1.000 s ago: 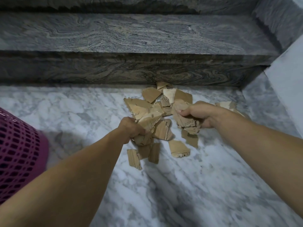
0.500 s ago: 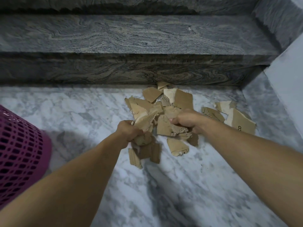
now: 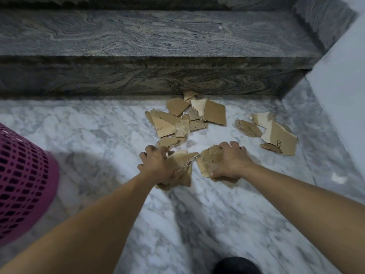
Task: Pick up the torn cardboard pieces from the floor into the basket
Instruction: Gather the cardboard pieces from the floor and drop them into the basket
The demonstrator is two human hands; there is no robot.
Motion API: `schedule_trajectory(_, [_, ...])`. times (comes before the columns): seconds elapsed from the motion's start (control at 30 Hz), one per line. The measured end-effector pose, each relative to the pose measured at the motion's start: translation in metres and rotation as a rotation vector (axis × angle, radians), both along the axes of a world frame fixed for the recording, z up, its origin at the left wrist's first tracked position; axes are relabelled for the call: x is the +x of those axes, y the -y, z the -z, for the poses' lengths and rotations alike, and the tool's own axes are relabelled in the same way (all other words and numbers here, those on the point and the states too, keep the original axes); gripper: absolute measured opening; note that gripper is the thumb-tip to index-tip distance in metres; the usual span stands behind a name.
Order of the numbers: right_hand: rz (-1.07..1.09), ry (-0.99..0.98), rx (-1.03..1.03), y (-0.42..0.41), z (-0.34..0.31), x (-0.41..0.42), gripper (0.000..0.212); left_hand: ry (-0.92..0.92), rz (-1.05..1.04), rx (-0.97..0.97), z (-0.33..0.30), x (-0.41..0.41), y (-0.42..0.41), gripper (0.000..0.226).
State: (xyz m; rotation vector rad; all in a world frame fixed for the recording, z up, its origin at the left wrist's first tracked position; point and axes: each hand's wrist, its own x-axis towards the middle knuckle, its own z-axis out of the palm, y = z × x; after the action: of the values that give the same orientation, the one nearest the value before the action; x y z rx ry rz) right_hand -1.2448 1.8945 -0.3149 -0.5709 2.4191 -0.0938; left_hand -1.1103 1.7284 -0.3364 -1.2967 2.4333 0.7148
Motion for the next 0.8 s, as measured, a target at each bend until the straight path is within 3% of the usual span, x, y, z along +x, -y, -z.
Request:
schedule_trajectory(0.1, [0.033, -0.054, -0.074, 0.0, 0.006, 0.016, 0.098, -0.013, 0.094, -0.035, 0.009, 0.006, -0.011, 0.072])
schedule_trajectory(0.23, [0.059, -0.072, -0.104, 0.004, 0.006, 0.024, 0.09, -0.121, 0.113, 0.034, 0.01, 0.003, -0.009, 0.058])
schedule_trajectory(0.33, [0.081, 0.021, -0.087, 0.009, 0.003, 0.026, 0.081, -0.183, 0.095, 0.13, 0.006, 0.004, -0.014, 0.05])
schedule_trajectory(0.43, [0.127, 0.157, -0.184, 0.014, 0.005, 0.028, 0.057, -0.202, 0.057, 0.166, 0.003, 0.009, -0.02, 0.039])
schedule_trajectory(0.53, [0.16, 0.246, -0.247, 0.017, 0.005, 0.026, 0.049, -0.243, -0.018, 0.262, -0.001, 0.015, -0.015, 0.034])
schedule_trajectory(0.67, [0.153, 0.299, -0.269, 0.029, -0.026, 0.015, 0.047, -0.333, -0.145, 0.419, -0.033, 0.019, 0.005, 0.024])
schedule_trajectory(0.8, [0.09, 0.33, -0.263, 0.057, -0.095, 0.001, 0.047, -0.356, -0.168, 0.479, -0.091, 0.018, 0.05, 0.043])
